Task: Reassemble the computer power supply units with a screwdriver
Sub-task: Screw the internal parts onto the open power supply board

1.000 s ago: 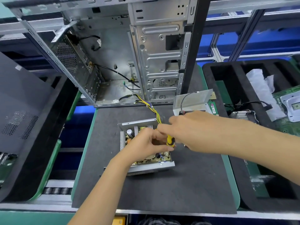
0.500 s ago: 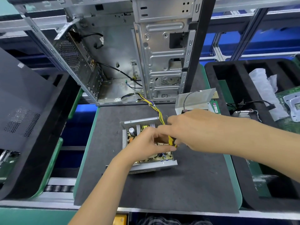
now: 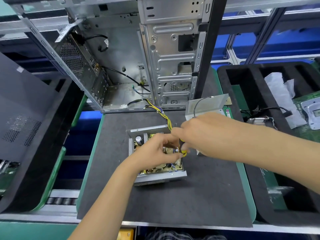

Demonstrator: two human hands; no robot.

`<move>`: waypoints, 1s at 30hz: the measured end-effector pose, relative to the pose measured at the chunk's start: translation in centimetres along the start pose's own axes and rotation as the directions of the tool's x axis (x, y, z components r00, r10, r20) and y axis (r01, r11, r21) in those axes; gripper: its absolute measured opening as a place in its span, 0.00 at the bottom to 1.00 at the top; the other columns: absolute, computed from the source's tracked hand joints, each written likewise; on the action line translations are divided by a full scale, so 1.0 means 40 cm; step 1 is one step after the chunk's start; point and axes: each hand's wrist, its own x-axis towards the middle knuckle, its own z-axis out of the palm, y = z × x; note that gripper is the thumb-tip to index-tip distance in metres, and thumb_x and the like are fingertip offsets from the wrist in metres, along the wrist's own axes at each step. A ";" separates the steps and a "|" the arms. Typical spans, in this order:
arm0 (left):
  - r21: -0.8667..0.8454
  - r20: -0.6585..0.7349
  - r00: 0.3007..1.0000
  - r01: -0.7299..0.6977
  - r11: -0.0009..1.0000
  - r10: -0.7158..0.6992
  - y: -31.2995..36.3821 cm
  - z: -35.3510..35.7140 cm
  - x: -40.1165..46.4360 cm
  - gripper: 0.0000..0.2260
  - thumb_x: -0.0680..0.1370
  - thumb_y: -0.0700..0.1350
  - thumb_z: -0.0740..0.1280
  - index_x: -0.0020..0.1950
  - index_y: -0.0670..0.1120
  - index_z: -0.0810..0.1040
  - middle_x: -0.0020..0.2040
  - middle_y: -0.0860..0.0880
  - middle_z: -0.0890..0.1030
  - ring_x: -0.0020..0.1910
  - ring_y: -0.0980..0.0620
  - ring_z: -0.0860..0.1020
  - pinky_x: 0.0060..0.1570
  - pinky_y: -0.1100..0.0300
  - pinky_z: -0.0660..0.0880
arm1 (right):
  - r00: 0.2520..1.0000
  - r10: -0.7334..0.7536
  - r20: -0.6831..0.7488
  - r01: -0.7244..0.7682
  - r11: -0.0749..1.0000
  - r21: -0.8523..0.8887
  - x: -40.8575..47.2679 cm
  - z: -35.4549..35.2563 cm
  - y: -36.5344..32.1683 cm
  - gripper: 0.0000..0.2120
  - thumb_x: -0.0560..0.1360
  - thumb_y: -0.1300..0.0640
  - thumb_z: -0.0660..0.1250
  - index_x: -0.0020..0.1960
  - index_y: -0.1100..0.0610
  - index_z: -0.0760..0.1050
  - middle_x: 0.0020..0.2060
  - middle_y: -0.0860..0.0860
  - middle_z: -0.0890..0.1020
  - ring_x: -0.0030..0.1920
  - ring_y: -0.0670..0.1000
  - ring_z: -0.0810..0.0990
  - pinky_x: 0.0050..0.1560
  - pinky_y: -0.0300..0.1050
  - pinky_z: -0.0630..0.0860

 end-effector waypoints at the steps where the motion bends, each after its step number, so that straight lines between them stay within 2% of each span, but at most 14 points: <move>1: -0.019 0.005 1.000 -0.014 1.000 0.014 0.002 0.005 0.000 0.15 0.72 0.38 0.73 0.43 0.60 0.79 0.39 0.59 0.80 0.43 0.59 0.77 0.52 0.58 0.76 | 0.999 0.014 -0.033 -0.015 1.000 -0.025 0.000 -0.002 -0.004 0.07 0.80 0.50 0.59 0.48 0.51 0.62 0.30 0.46 0.60 0.26 0.49 0.58 0.24 0.43 0.52; 3: -0.022 -0.011 1.000 -0.006 1.000 0.006 -0.006 0.017 0.002 0.19 0.71 0.37 0.76 0.44 0.62 0.79 0.38 0.63 0.81 0.42 0.64 0.78 0.48 0.68 0.74 | 0.998 0.019 -0.059 -0.025 0.994 -0.106 0.001 -0.012 -0.015 0.18 0.80 0.40 0.53 0.41 0.53 0.63 0.27 0.48 0.61 0.28 0.53 0.60 0.25 0.42 0.51; 6: -0.028 -0.038 0.999 0.009 1.000 -0.010 -0.016 0.025 0.004 0.06 0.71 0.39 0.76 0.45 0.45 0.81 0.38 0.57 0.82 0.41 0.63 0.77 0.44 0.65 0.76 | 0.998 0.047 -0.049 -0.053 0.991 -0.120 0.002 -0.004 -0.021 0.25 0.78 0.37 0.52 0.34 0.55 0.61 0.29 0.50 0.67 0.35 0.54 0.70 0.27 0.41 0.53; 9: -0.045 -0.053 0.998 0.036 0.998 -0.038 -0.011 0.018 0.001 0.06 0.72 0.40 0.76 0.47 0.43 0.82 0.44 0.42 0.83 0.44 0.55 0.76 0.49 0.48 0.76 | 1.000 0.014 0.008 -0.014 1.000 0.007 -0.005 0.003 -0.019 0.10 0.78 0.51 0.62 0.56 0.53 0.67 0.38 0.49 0.64 0.41 0.55 0.75 0.26 0.44 0.56; 11: -0.054 -0.024 0.999 0.027 0.998 -0.028 -0.009 0.016 -0.001 0.10 0.73 0.38 0.74 0.44 0.55 0.83 0.43 0.46 0.83 0.43 0.56 0.76 0.47 0.49 0.76 | 1.000 -0.008 0.020 0.008 1.000 0.020 -0.007 0.003 -0.025 0.18 0.76 0.59 0.64 0.62 0.51 0.62 0.36 0.48 0.59 0.38 0.54 0.71 0.25 0.44 0.56; 13: -0.042 -0.003 1.000 0.003 0.999 -0.003 -0.005 0.015 -0.003 0.19 0.72 0.34 0.73 0.40 0.61 0.80 0.37 0.56 0.79 0.40 0.60 0.74 0.44 0.62 0.74 | 1.000 -0.013 0.017 0.013 1.000 -0.013 -0.004 0.010 -0.022 0.07 0.78 0.56 0.61 0.54 0.52 0.65 0.35 0.49 0.65 0.39 0.55 0.74 0.25 0.44 0.54; 15: -0.023 -0.015 1.000 0.003 1.000 -0.003 -0.013 0.023 -0.004 0.19 0.71 0.34 0.75 0.41 0.59 0.78 0.34 0.61 0.77 0.38 0.64 0.74 0.45 0.71 0.70 | 0.999 0.022 -0.048 -0.024 0.998 -0.063 -0.002 0.008 -0.028 0.17 0.81 0.45 0.54 0.39 0.55 0.62 0.35 0.48 0.70 0.36 0.55 0.72 0.25 0.43 0.53; 18: -0.038 -0.037 0.999 0.013 0.999 -0.014 -0.017 0.030 -0.004 0.07 0.71 0.36 0.76 0.44 0.44 0.82 0.38 0.51 0.81 0.39 0.62 0.76 0.45 0.68 0.72 | 0.996 0.066 -0.058 -0.072 0.991 -0.111 0.007 0.015 -0.031 0.26 0.79 0.37 0.50 0.32 0.56 0.60 0.31 0.50 0.70 0.33 0.53 0.68 0.27 0.41 0.53; 21: -0.052 -0.051 0.998 0.020 0.998 -0.023 -0.017 0.022 -0.006 0.05 0.73 0.35 0.74 0.48 0.39 0.82 0.44 0.41 0.82 0.44 0.52 0.79 0.50 0.54 0.78 | 0.999 0.022 -0.040 -0.023 0.999 -0.030 -0.005 0.020 -0.020 0.08 0.79 0.49 0.60 0.53 0.52 0.65 0.36 0.47 0.65 0.38 0.55 0.74 0.26 0.43 0.55; 23: -0.075 -0.030 0.999 0.020 0.997 -0.022 -0.017 0.016 -0.009 0.09 0.74 0.34 0.72 0.46 0.48 0.83 0.42 0.43 0.82 0.43 0.51 0.79 0.50 0.49 0.77 | 0.999 -0.004 -0.038 0.004 1.000 -0.010 -0.009 0.019 -0.022 0.15 0.76 0.59 0.62 0.56 0.49 0.58 0.34 0.47 0.59 0.35 0.54 0.69 0.25 0.44 0.54; 25: -0.080 0.022 1.000 0.006 0.997 -0.005 -0.016 0.015 -0.011 0.15 0.73 0.34 0.72 0.41 0.55 0.80 0.34 0.54 0.77 0.37 0.59 0.74 0.42 0.61 0.73 | 0.999 -0.008 -0.051 0.006 0.999 -0.045 -0.004 0.017 -0.025 0.08 0.79 0.51 0.59 0.49 0.51 0.61 0.31 0.47 0.62 0.34 0.55 0.68 0.25 0.43 0.52; 26: -0.105 0.030 1.000 0.007 0.994 -0.004 -0.014 0.018 -0.011 0.14 0.73 0.34 0.73 0.40 0.55 0.79 0.33 0.55 0.76 0.36 0.60 0.73 0.41 0.65 0.72 | 0.997 0.027 -0.073 -0.033 0.996 -0.082 0.000 0.016 -0.031 0.14 0.80 0.43 0.54 0.43 0.53 0.61 0.30 0.48 0.63 0.34 0.55 0.69 0.25 0.43 0.52; 28: -0.171 0.001 0.999 0.039 0.984 -0.039 -0.012 0.027 -0.007 0.08 0.72 0.36 0.75 0.46 0.46 0.79 0.38 0.39 0.79 0.39 0.56 0.75 0.43 0.61 0.74 | 0.993 0.068 -0.097 -0.079 0.990 -0.119 0.006 0.006 -0.034 0.27 0.78 0.35 0.48 0.33 0.57 0.59 0.26 0.50 0.62 0.31 0.53 0.65 0.27 0.41 0.52; 30: -0.180 -0.016 0.999 0.041 0.983 -0.044 -0.015 0.030 -0.004 0.10 0.73 0.35 0.74 0.50 0.36 0.77 0.45 0.31 0.78 0.42 0.52 0.75 0.44 0.53 0.74 | 0.990 0.083 -0.116 -0.097 0.987 -0.124 0.005 0.009 -0.036 0.27 0.77 0.34 0.49 0.33 0.56 0.61 0.28 0.51 0.62 0.30 0.53 0.64 0.27 0.41 0.52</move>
